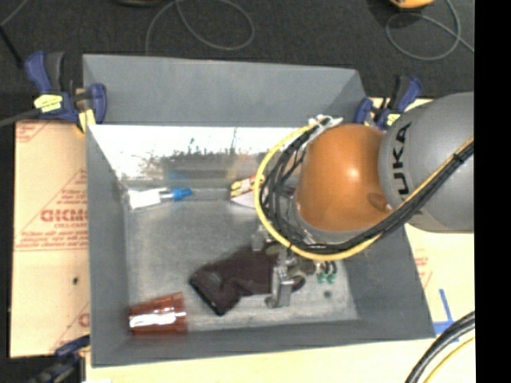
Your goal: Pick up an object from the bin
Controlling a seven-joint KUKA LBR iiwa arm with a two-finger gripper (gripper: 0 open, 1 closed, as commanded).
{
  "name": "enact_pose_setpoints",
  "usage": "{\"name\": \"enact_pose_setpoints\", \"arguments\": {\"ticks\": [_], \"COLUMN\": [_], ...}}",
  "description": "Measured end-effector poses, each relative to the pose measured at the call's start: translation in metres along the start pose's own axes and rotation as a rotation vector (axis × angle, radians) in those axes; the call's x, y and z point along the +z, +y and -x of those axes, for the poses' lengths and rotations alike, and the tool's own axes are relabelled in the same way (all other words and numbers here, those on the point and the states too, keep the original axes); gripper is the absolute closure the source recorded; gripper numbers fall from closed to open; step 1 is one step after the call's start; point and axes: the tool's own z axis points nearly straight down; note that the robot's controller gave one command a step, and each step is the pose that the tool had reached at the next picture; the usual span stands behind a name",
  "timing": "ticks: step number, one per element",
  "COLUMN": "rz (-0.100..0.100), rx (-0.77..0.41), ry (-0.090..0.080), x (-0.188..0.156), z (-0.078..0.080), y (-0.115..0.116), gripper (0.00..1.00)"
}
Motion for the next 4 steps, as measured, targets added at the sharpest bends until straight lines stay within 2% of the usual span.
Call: {"name": "enact_pose_setpoints", "arguments": {"ticks": [1,2,3,4], "rz": [0.0,-0.001,0.001,-0.002], "rx": [-0.038,-0.18,-0.132,-0.441], "ry": [0.009,-0.006,0.005,-0.009], "x": [0.031,0.053,0.108,0.107], "z": [0.011,0.058,0.058,0.041], "y": [0.002,-0.019,-0.005,0.042], "gripper": [0.0,0.0,0.0,1.0]}}
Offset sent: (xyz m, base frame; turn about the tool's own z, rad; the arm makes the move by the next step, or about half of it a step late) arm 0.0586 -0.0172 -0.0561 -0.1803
